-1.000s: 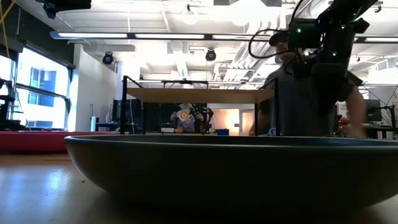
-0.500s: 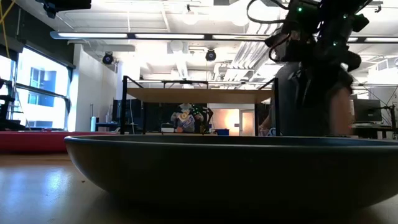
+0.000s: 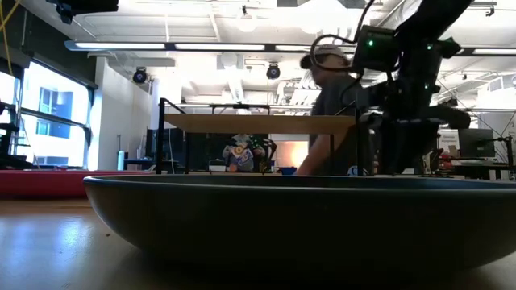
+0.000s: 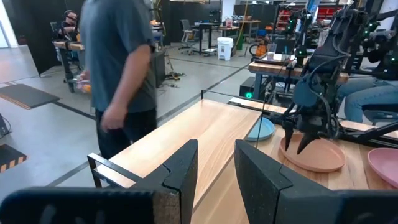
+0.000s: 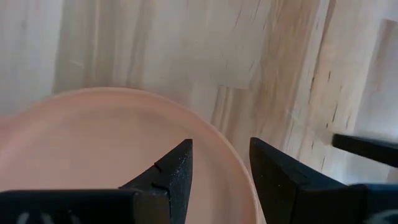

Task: Place and stack plates onto a shelf
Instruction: Put the brown plate on the shelf

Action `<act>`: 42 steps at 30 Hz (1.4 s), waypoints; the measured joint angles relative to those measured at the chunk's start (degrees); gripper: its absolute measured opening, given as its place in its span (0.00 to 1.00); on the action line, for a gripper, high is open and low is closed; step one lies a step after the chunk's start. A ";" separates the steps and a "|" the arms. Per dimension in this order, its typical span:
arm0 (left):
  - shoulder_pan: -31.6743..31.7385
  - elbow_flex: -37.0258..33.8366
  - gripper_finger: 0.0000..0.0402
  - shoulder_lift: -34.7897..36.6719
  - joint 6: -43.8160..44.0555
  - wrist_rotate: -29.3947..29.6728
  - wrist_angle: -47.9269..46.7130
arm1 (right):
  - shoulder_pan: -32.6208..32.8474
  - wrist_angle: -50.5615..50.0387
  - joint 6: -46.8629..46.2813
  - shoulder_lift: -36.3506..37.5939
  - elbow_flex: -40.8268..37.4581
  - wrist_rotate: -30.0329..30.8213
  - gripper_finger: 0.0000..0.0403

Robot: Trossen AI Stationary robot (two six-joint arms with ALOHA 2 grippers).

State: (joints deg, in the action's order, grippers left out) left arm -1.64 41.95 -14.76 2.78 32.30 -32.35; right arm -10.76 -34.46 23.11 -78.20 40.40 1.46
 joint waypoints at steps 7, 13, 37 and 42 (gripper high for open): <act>-0.01 0.00 0.24 0.00 0.01 0.02 0.01 | 0.00 2.54 2.15 -4.31 -0.02 2.17 0.34; 0.01 0.00 0.24 0.00 0.01 0.02 0.01 | 0.00 3.20 2.19 -6.64 -0.01 2.18 0.34; 0.01 0.00 0.24 0.00 0.01 0.02 0.01 | -0.02 -0.51 0.68 -7.52 0.98 1.20 0.00; 0.01 0.00 0.24 0.00 0.01 0.02 0.01 | -0.11 -5.99 0.73 -7.58 4.14 1.05 0.00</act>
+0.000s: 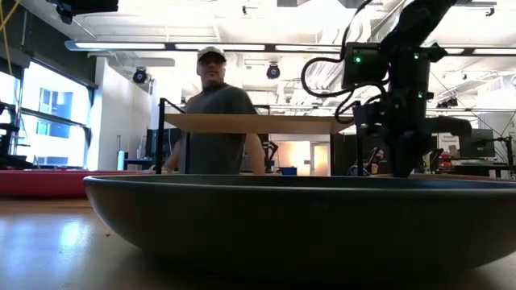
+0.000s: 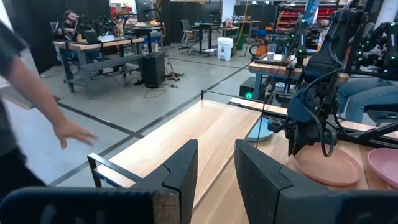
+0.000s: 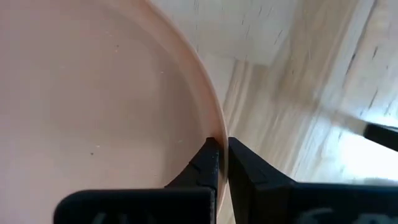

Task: Place and stack plates onto a shelf
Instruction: Put the brown plate on the shelf

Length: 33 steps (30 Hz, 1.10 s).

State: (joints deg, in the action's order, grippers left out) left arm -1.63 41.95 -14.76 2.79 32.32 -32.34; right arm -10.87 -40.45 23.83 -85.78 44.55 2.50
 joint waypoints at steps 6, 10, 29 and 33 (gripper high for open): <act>-0.02 0.00 0.24 0.00 0.00 0.00 -0.02 | 0.00 -5.76 0.00 0.00 4.37 -1.01 0.00; 0.00 0.00 0.24 0.00 0.00 0.00 -0.02 | 0.00 -10.31 0.00 0.00 8.14 -1.03 0.00; -0.01 0.00 0.24 0.00 -0.92 0.02 -0.01 | -3.95 -22.58 0.22 0.00 33.42 0.98 0.00; -0.01 0.00 0.24 0.00 -0.92 0.02 0.00 | -6.76 -22.45 0.19 0.00 39.78 0.94 0.00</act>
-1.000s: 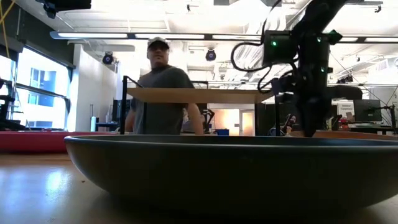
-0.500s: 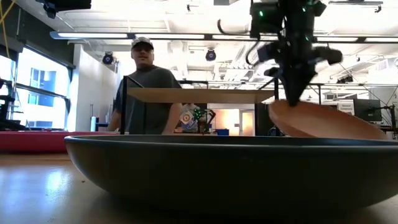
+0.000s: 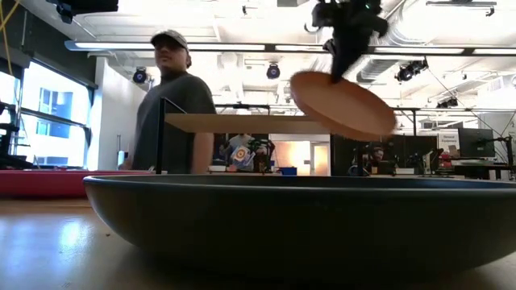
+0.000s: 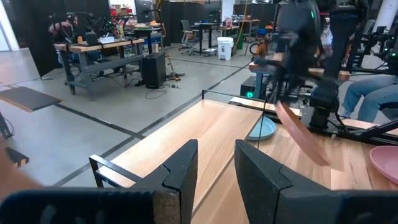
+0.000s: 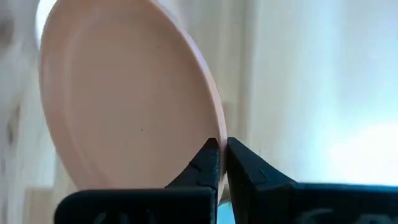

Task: Place and stack plates onto a shelf
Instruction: Put the brown plate on the shelf

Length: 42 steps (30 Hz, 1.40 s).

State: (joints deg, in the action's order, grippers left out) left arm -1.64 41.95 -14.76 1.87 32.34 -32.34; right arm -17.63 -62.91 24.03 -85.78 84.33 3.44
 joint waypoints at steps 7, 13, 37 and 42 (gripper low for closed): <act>0.00 0.00 0.24 0.00 0.00 -0.02 0.00 | -8.04 3.52 -6.75 0.02 9.32 -0.02 0.00; 0.00 0.00 0.24 0.00 0.00 -0.02 0.00 | -16.82 9.06 -18.15 -0.18 12.49 -5.14 0.00; 0.01 0.00 0.24 0.02 2.51 -0.24 0.00 | -28.93 1.89 -32.04 -11.47 13.21 -13.09 0.00; 0.01 0.00 0.24 0.02 2.51 -0.24 0.00 | -29.31 1.67 -31.59 -12.70 13.21 -12.65 0.00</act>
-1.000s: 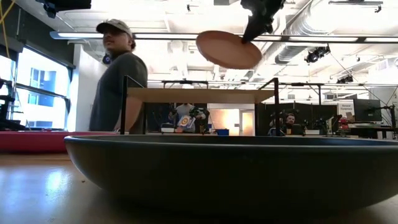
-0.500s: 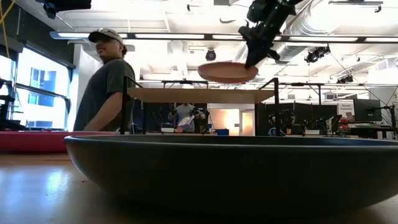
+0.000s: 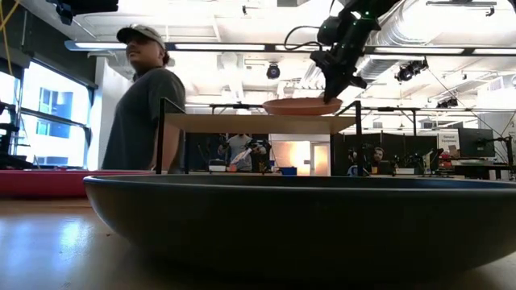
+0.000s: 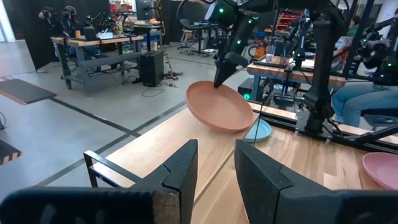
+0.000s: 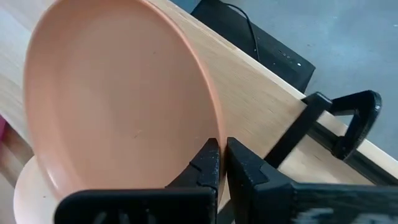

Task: Place and stack plates onto a shelf
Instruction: Put the brown plate on the shelf

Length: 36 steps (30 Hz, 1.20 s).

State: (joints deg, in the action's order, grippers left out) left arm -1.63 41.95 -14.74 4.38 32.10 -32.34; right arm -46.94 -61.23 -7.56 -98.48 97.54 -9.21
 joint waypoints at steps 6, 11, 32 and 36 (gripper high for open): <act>0.00 0.00 0.24 0.00 0.00 0.00 0.00 | 0.18 1.48 0.51 -1.27 0.00 0.06 0.00; 0.00 0.00 0.24 0.00 0.04 0.01 0.00 | 0.20 1.52 1.58 -2.32 0.00 2.77 0.00; 0.00 0.00 0.24 0.00 0.01 0.02 0.00 | 1.01 5.69 3.55 -2.58 0.00 4.10 0.00; -0.01 0.00 0.24 0.00 0.00 0.02 0.00 | 1.57 5.81 4.10 -2.67 0.00 4.74 0.00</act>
State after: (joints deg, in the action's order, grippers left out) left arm -1.63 41.95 -14.74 4.38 32.12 -32.34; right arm -45.37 -55.42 -3.46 -101.14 97.54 -4.47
